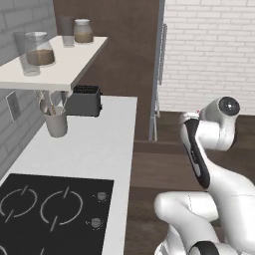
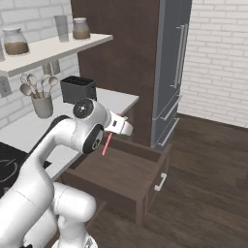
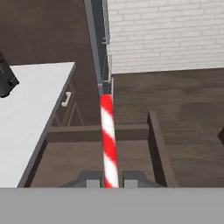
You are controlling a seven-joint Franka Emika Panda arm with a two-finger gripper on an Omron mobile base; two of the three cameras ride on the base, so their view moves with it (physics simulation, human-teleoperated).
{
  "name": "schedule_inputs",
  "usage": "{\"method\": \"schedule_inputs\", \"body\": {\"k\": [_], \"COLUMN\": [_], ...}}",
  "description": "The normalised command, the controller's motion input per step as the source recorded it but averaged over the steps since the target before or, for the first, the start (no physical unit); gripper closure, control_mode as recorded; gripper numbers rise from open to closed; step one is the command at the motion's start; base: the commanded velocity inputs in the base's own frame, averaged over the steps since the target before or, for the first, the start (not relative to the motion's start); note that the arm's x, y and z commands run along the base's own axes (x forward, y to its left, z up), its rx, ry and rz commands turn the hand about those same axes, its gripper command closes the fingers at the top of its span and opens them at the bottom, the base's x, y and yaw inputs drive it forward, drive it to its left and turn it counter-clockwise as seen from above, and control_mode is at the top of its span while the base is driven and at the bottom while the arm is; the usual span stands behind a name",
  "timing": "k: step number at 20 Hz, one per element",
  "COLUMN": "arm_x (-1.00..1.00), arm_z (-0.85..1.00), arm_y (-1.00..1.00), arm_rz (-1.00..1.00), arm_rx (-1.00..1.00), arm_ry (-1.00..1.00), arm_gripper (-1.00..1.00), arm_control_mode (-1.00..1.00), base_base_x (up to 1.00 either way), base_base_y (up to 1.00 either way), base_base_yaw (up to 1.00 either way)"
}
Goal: Take a straw from the drawer in front and place it inside the glass cup on the dining counter.
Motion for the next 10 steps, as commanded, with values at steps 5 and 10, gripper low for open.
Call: {"method": "schedule_inputs", "body": {"k": [5, 10], "arm_x": [-0.76, -0.67], "arm_z": [0.76, 0.49], "arm_y": [0.01, 0.13], "arm_rz": [-0.05, 0.01], "arm_rx": [0.00, 0.01], "arm_ry": [-0.06, 0.00], "arm_gripper": [1.00, 1.00], "arm_control_mode": [-1.00, -1.00], "base_base_x": [0.00, 0.00], "base_base_y": [0.00, 0.00], "base_base_yaw": [0.00, 0.00]}}
